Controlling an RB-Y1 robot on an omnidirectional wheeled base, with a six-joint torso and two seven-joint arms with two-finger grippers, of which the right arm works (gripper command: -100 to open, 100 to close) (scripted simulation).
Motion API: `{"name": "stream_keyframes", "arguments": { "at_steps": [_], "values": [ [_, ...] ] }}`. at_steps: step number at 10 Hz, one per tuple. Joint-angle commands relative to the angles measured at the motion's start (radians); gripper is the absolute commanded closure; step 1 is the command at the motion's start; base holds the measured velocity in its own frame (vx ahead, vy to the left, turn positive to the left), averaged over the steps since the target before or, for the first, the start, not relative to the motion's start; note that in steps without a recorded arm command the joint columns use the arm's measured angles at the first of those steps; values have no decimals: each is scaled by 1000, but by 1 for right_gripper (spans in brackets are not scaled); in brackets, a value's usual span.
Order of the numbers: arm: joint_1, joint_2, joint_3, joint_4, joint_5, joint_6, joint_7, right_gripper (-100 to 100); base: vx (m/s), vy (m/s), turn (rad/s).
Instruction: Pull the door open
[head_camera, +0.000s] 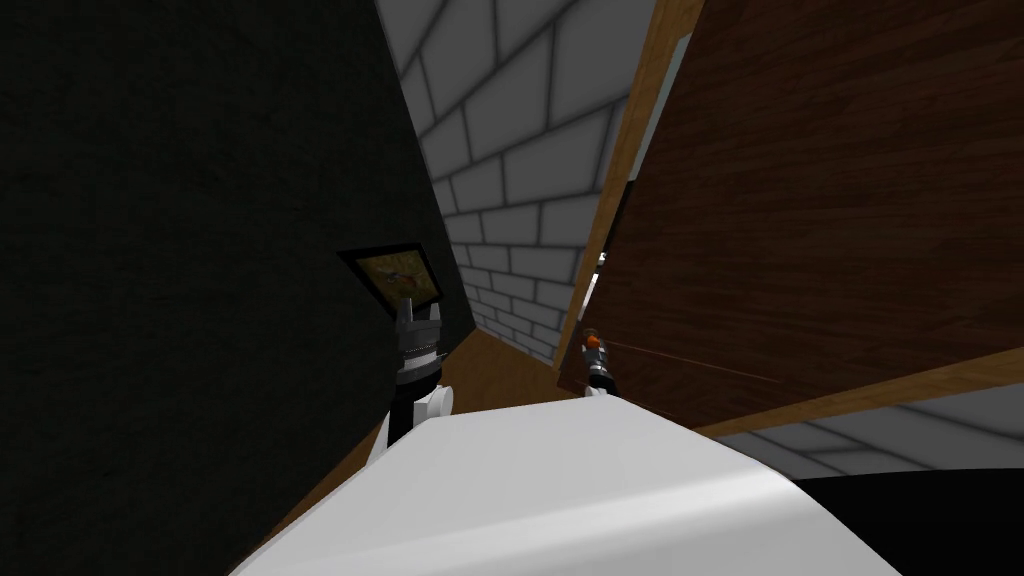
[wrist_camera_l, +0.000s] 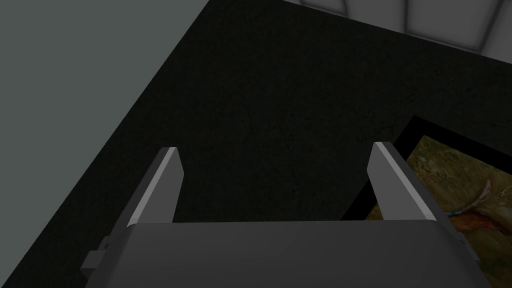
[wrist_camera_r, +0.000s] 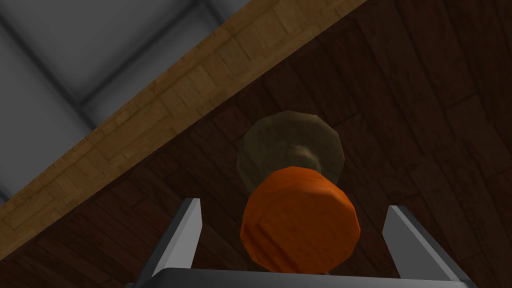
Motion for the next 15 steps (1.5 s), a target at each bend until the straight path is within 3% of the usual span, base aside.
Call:
{"name": "stream_keyframes", "arguments": {
  "at_steps": [1, 15],
  "values": [
    [-5, 8, -2, 4, -12, -8, -50, -100, -79, -12, 85],
    [-41, 61, -14, 26, -89, -56, -405, -100, -66, -17, 62]
  ]
}}
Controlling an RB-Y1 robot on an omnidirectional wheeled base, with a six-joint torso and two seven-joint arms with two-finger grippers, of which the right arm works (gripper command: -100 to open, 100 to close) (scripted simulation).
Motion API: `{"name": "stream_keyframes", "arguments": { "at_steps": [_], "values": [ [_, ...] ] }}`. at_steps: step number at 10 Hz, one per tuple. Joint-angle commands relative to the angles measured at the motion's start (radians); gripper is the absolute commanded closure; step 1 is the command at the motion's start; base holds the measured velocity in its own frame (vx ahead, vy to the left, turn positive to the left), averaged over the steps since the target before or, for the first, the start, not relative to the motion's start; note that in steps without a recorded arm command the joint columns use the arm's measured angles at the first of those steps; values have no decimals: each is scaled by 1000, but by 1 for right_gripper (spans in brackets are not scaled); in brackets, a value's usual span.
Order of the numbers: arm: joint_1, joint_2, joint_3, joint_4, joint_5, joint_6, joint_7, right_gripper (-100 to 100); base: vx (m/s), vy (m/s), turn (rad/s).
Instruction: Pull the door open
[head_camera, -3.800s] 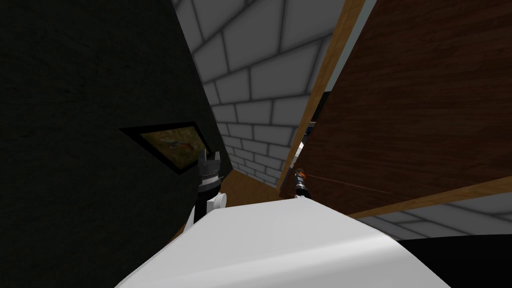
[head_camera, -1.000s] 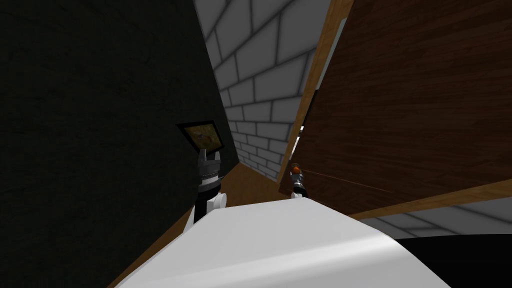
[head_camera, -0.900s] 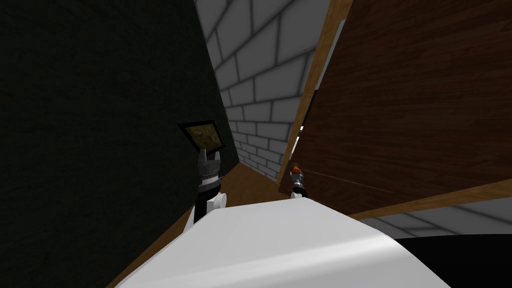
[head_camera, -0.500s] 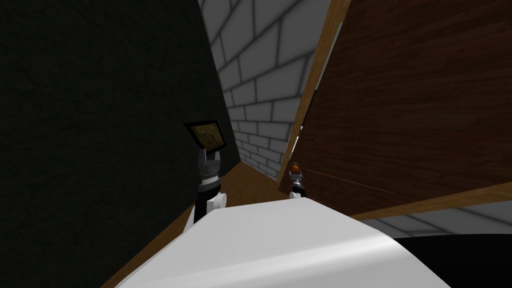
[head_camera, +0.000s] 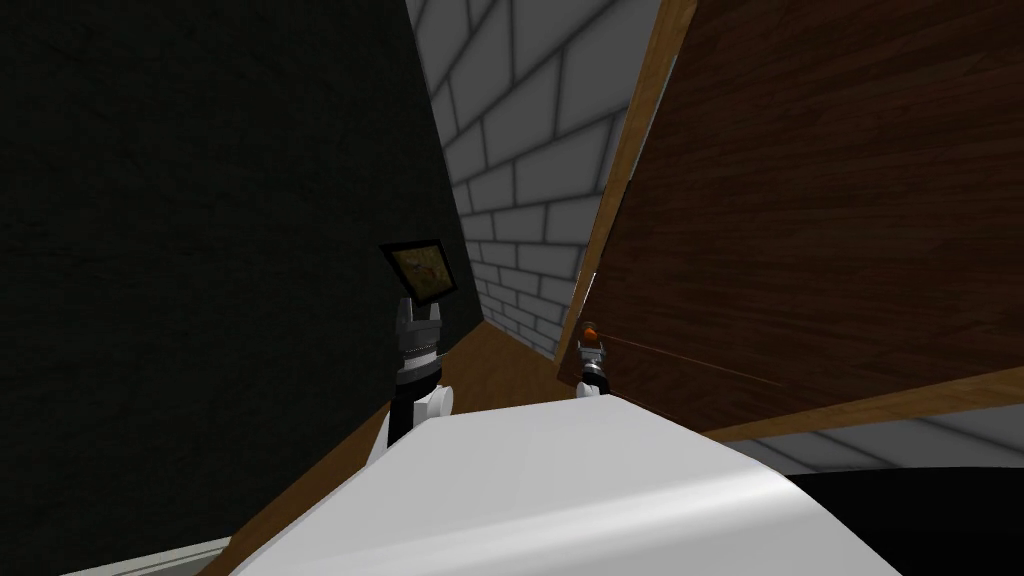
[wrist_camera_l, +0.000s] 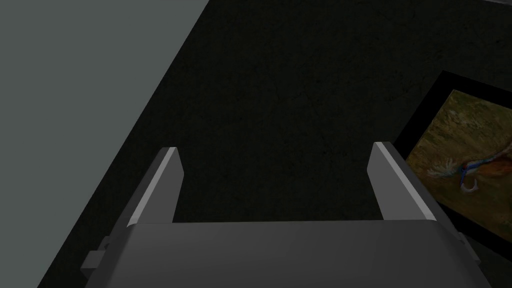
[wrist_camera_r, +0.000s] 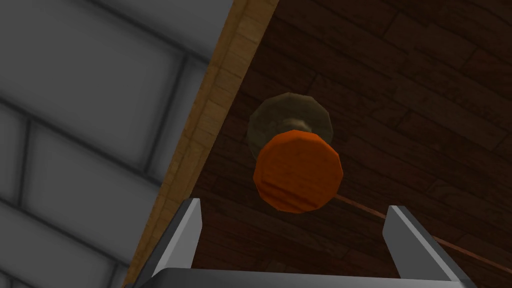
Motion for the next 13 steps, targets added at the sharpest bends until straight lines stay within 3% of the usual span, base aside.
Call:
{"name": "stream_keyframes", "arguments": {
  "at_steps": [1, 8, 13],
  "values": [
    [-5, 9, -2, 3, -12, -8, -50, -100, -89, -16, 107],
    [-21, 34, -8, 13, -48, -30, -230, -100, -69, -7, 59],
    [-29, 48, -10, 17, -65, -41, -324, -100, -71, -7, 38]
  ]
}}
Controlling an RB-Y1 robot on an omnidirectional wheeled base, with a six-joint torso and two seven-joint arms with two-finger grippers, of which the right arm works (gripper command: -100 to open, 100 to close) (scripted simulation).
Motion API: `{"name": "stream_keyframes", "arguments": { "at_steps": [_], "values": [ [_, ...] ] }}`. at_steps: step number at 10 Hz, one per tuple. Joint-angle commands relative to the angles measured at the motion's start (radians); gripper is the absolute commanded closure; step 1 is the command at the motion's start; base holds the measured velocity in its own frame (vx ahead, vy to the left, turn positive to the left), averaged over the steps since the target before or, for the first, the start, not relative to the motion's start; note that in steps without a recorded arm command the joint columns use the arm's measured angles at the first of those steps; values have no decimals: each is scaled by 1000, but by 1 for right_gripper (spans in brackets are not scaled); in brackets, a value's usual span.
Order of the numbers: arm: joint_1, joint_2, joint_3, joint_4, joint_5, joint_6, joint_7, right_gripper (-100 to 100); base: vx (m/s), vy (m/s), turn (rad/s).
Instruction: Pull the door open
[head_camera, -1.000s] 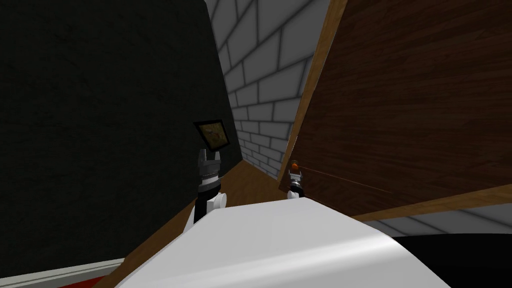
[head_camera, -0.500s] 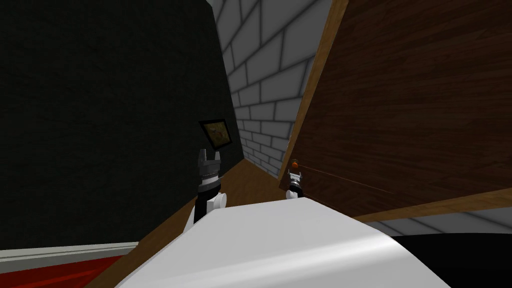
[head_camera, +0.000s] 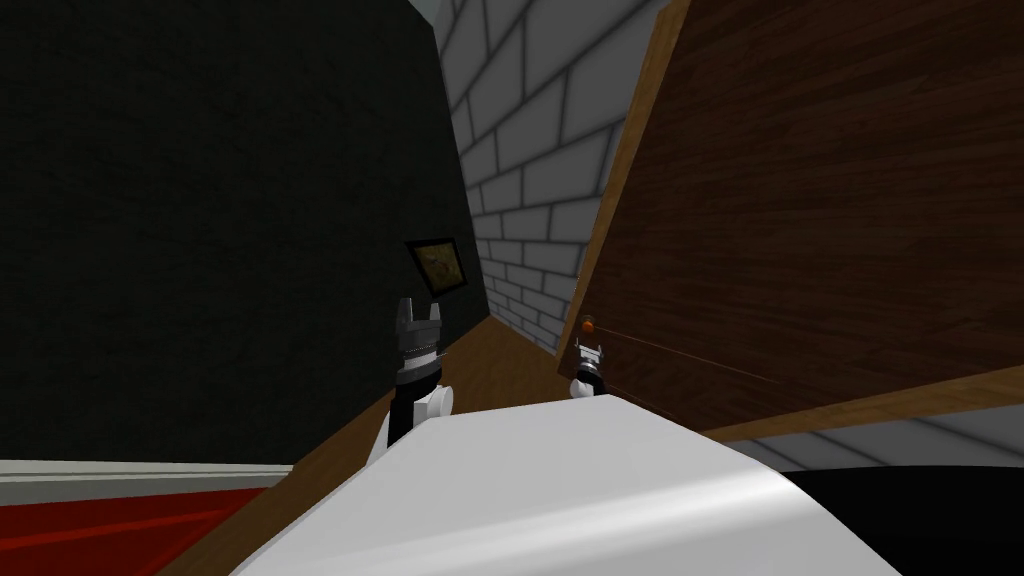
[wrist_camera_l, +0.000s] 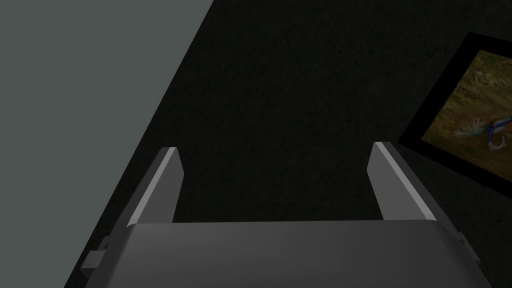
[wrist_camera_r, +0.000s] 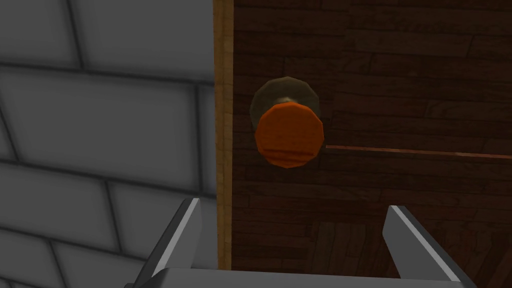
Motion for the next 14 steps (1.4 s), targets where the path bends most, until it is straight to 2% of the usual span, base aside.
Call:
{"name": "stream_keyframes", "arguments": {
  "at_steps": [1, 2, 3, 4, 5, 6, 8, 10, 11, 12, 13, 14],
  "values": [
    [-3, 4, -1, 3, -6, -4, -29, -100, -92, -4, 38],
    [-2, 3, -1, 1, -4, -2, -17, -100, -42, 0, 5],
    [10, -25, 2, 9, -5, -4, -52, -100, 87, -10, 24],
    [14, -34, 2, 12, -5, -5, -62, -100, 130, 0, 30],
    [24, -54, 4, 17, -5, -6, -85, -100, 138, -5, 18],
    [29, -65, 5, 21, -6, -7, -98, -100, 150, -8, 22],
    [51, -112, 9, 34, -7, -10, -153, -100, 182, 19, 37],
    [62, -135, 11, 41, -8, -11, -181, -100, 134, 8, 15],
    [73, -158, 13, 48, -8, -13, -207, -100, 131, -2, 32],
    [77, -168, 13, 51, -9, -14, -220, -100, 126, -14, 20],
    [86, -187, 15, 56, -9, -15, -242, -100, 119, -22, 21],
    [86, -187, 15, 56, -9, -15, -242, -100, 90, -8, 15]
  ]
}}
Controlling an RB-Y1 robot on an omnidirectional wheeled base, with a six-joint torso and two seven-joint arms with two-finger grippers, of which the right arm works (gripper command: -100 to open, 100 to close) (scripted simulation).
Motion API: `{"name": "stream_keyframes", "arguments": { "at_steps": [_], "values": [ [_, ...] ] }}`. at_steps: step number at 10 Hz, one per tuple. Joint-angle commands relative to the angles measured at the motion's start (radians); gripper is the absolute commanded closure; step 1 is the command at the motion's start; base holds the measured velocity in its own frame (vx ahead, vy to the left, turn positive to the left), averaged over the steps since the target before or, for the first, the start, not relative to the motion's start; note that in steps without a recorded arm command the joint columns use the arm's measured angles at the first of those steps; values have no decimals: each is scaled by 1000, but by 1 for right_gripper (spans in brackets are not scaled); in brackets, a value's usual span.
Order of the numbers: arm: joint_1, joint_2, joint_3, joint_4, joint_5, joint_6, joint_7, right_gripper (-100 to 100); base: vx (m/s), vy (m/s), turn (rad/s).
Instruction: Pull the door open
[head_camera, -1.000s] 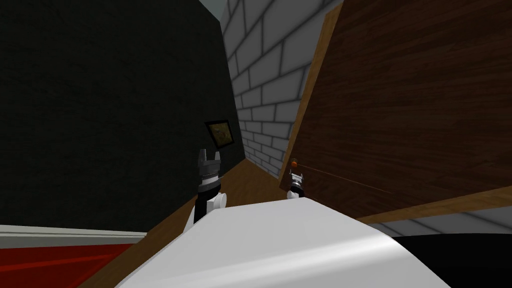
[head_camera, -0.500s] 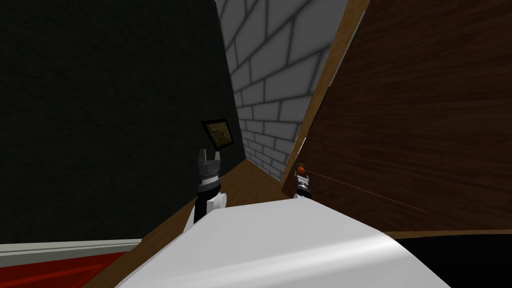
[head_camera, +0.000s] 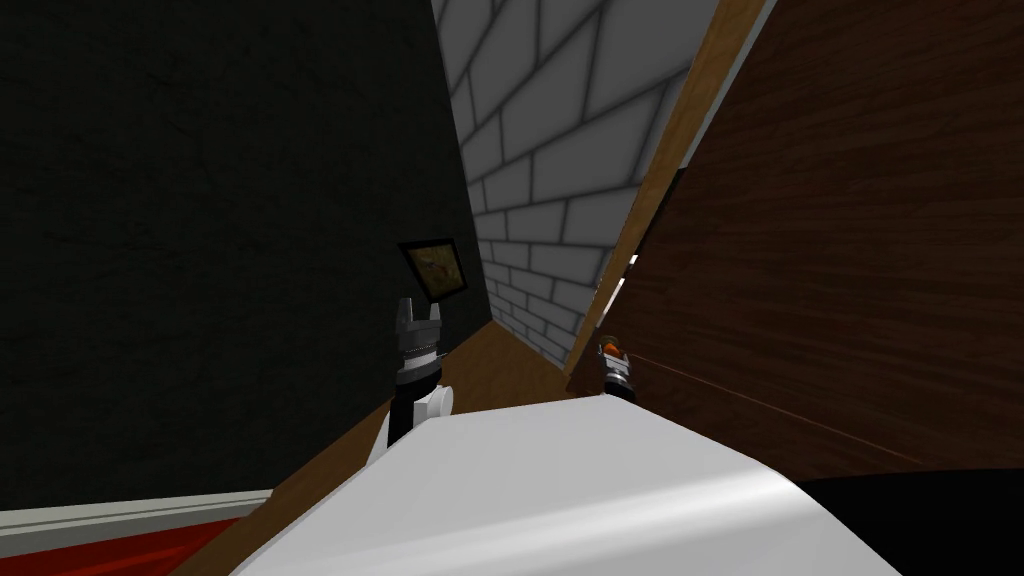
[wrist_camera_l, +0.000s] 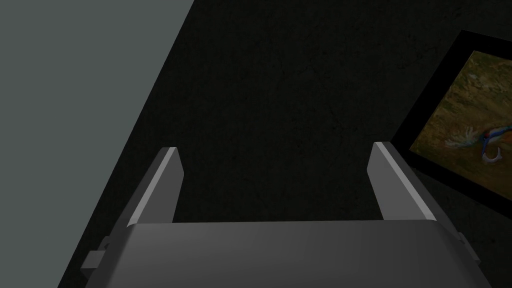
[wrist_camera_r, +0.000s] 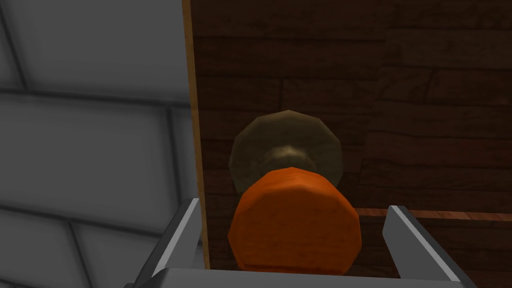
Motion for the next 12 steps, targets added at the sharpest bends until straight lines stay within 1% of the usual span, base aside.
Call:
{"name": "stream_keyframes", "arguments": {
  "at_steps": [1, 2, 3, 8, 9, 11, 12],
  "values": [
    [23, -25, 2, -8, -1, 5, -30, -100, 105, 3, 24],
    [10, -17, 3, 6, 0, -1, -18, -100, 53, -1, 4],
    [10, -17, 3, 6, 0, -1, -18, 100, -10, -2, -10],
    [10, -17, 3, 6, 0, -1, -18, 100, -9, 0, 3],
    [11, -19, 21, -1, 12, 2, -29, 100, -103, -30, 58],
    [13, -22, 35, -6, 20, 4, -38, 100, -201, 1, 74],
    [15, -24, 52, -13, 29, 6, -49, 100, -239, 39, 62]
  ]
}}
